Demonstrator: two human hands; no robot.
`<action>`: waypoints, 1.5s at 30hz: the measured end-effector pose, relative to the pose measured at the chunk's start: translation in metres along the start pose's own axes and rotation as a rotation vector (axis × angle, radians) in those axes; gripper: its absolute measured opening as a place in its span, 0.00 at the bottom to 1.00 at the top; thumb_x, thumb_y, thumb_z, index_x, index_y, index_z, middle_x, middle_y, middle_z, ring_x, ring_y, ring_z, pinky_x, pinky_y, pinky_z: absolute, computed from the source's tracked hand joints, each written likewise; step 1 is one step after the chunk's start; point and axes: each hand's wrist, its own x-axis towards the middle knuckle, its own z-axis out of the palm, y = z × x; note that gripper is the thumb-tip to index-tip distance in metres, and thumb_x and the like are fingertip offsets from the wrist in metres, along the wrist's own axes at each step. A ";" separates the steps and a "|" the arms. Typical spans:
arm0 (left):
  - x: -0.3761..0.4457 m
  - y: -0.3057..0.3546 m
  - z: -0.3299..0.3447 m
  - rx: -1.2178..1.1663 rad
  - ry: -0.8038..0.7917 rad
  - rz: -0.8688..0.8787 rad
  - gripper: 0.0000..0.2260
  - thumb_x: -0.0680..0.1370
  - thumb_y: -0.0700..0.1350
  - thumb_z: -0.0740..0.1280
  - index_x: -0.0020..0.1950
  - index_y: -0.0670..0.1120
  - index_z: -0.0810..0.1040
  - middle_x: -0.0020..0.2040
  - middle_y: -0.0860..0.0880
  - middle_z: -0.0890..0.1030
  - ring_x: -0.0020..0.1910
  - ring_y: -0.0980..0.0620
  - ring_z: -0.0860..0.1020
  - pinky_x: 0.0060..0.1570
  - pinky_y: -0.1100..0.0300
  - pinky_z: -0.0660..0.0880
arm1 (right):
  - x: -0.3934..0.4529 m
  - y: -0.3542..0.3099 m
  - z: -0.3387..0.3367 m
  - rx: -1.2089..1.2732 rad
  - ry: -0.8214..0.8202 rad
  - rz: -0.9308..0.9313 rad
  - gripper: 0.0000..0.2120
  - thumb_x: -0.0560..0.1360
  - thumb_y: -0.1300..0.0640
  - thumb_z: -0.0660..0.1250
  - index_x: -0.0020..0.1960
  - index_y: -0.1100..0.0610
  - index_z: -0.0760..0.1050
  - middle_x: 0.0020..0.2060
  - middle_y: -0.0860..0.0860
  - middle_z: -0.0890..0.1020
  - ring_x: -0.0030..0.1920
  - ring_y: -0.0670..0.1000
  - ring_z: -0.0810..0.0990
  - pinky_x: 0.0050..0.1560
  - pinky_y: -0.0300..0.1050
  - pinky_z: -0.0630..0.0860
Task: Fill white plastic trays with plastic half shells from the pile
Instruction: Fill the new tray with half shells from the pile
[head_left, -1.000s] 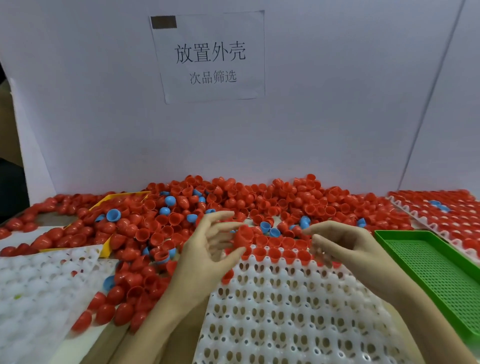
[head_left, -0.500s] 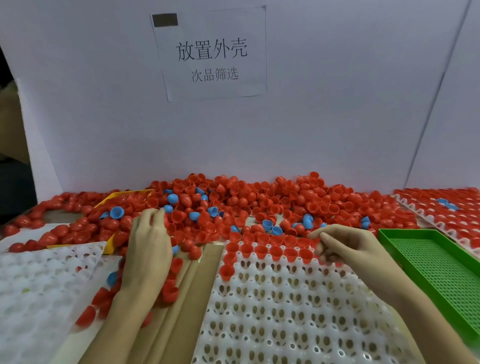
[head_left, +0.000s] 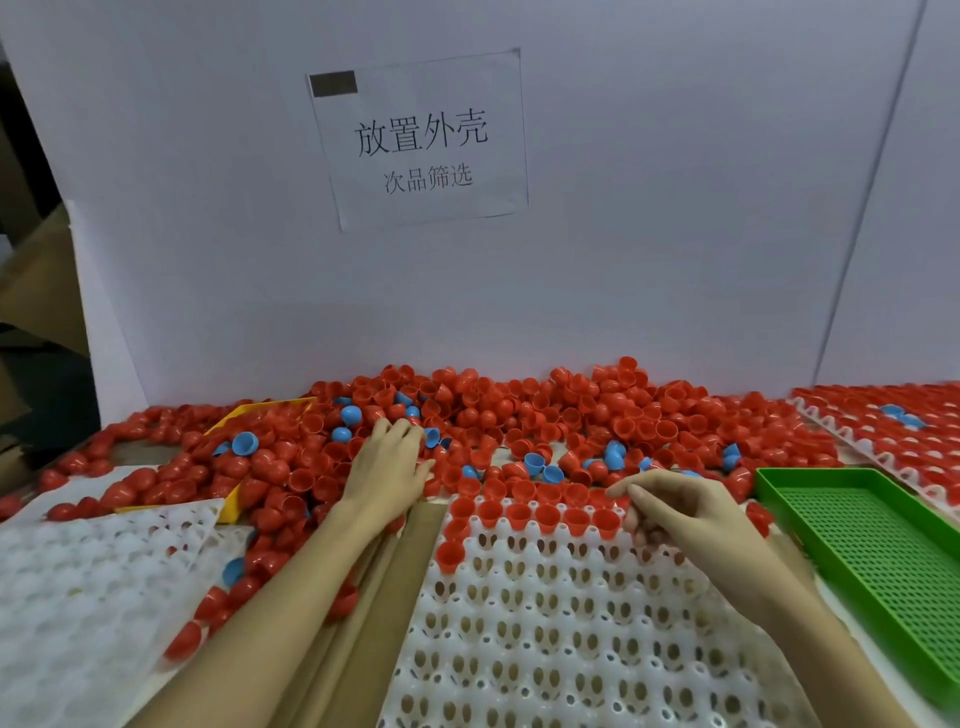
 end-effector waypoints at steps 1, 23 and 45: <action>0.006 -0.004 0.002 0.052 -0.024 -0.010 0.13 0.82 0.45 0.67 0.65 0.44 0.77 0.62 0.49 0.77 0.65 0.46 0.71 0.63 0.55 0.72 | 0.000 0.001 -0.001 0.006 0.004 0.004 0.14 0.84 0.61 0.65 0.50 0.51 0.88 0.39 0.58 0.86 0.39 0.53 0.84 0.43 0.43 0.82; -0.089 0.092 -0.029 -1.272 -0.325 0.097 0.32 0.71 0.43 0.82 0.71 0.57 0.73 0.58 0.47 0.84 0.56 0.46 0.85 0.58 0.56 0.80 | -0.012 -0.020 0.014 -0.057 -0.369 -0.141 0.13 0.82 0.56 0.70 0.65 0.48 0.82 0.57 0.52 0.87 0.58 0.55 0.86 0.55 0.47 0.84; -0.079 0.038 -0.011 -0.735 0.027 -0.388 0.11 0.86 0.48 0.60 0.65 0.45 0.75 0.56 0.48 0.82 0.45 0.58 0.77 0.46 0.60 0.73 | 0.013 -0.022 0.047 -0.619 -0.183 -0.174 0.02 0.80 0.58 0.73 0.51 0.53 0.84 0.40 0.47 0.86 0.39 0.48 0.85 0.46 0.49 0.85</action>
